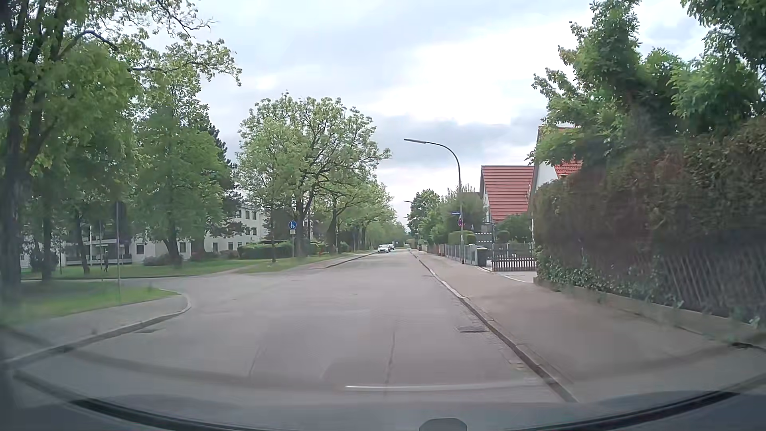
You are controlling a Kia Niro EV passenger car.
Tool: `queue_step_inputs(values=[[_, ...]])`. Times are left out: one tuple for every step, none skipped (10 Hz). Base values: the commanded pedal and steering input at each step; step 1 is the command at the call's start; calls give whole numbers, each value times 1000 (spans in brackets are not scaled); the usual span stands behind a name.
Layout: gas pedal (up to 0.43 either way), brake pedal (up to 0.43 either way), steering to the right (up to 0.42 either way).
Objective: Follow the waypoints while adhering to traffic rules and regulations
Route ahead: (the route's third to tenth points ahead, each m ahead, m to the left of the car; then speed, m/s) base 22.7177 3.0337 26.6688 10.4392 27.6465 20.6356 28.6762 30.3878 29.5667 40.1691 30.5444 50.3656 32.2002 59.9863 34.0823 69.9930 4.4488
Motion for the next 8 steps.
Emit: queue_step_inputs(values=[[0,0,2],[0,0,1],[0,0,0],[0,0,-1],[0,0,0],[0,0,0],[0,0,0],[0,0,0]])
